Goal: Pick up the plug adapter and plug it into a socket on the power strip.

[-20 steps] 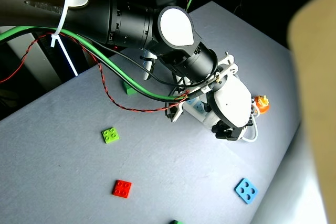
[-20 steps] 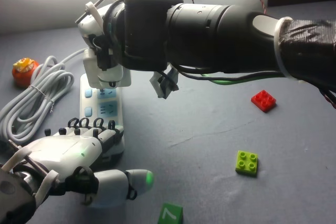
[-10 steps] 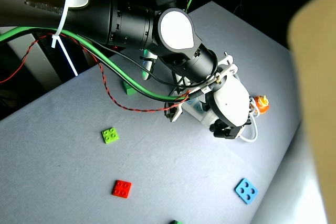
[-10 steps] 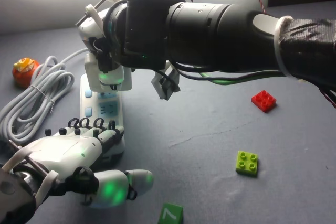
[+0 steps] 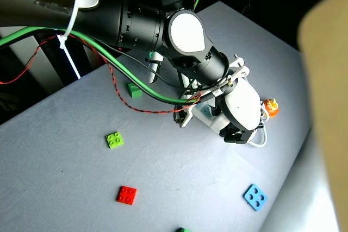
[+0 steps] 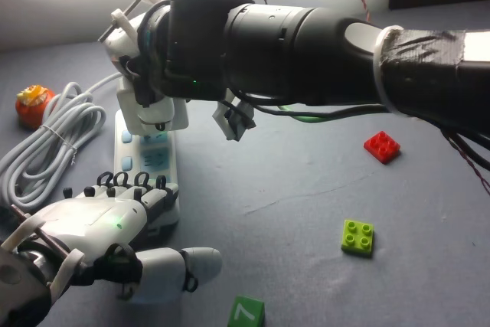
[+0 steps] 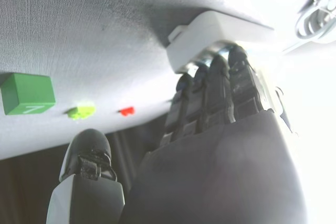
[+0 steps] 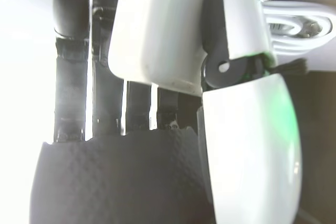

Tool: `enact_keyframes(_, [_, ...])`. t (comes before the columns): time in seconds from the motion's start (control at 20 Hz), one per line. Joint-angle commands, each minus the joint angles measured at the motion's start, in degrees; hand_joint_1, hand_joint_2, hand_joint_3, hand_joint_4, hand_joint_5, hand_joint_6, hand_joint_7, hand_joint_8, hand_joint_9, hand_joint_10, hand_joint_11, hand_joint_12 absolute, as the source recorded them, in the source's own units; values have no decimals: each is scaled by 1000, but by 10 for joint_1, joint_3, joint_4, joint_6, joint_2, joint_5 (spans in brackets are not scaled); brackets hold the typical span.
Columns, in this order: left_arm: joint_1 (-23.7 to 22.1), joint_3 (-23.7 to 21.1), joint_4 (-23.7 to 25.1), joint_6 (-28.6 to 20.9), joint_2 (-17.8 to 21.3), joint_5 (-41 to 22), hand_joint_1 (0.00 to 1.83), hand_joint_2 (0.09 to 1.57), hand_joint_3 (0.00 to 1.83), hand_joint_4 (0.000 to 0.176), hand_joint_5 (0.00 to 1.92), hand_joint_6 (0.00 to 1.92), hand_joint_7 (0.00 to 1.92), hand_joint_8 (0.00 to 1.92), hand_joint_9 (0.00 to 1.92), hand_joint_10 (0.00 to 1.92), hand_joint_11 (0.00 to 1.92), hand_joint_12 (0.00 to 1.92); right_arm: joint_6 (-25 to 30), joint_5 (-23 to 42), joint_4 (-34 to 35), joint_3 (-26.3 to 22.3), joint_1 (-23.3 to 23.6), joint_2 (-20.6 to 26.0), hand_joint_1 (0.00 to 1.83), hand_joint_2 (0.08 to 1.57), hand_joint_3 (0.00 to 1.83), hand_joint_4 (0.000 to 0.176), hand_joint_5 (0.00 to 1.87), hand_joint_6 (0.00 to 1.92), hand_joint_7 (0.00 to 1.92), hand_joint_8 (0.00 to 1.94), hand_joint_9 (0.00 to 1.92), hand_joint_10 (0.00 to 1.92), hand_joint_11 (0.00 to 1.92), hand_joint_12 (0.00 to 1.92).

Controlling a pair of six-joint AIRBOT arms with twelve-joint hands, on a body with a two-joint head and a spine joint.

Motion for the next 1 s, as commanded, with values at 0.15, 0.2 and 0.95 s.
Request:
enact_keyframes(0.15, [5,-3,-13,-3,-3,25,0,1163,1,0,80,1,117,0,88,0,0,155,2,32,-18,0,-8,-14,1246,1072,0,0,1004,881,1165,766,1335,22,771,1195])
enact_keyframes(0.2, [5,-3,-13,-3,-3,25,0,1165,1,0,79,1,118,1,88,0,0,152,2,26,-16,0,-9,-18,1247,1072,0,0,1004,874,1166,768,1333,21,769,1194])
enact_keyframes(0.95, [3,-2,-13,-2,-3,25,0,1167,1,0,92,0,129,1,101,2,0,187,0,18,58,33,-22,-47,1245,1075,1,0,992,898,1163,765,1335,12,752,1200])
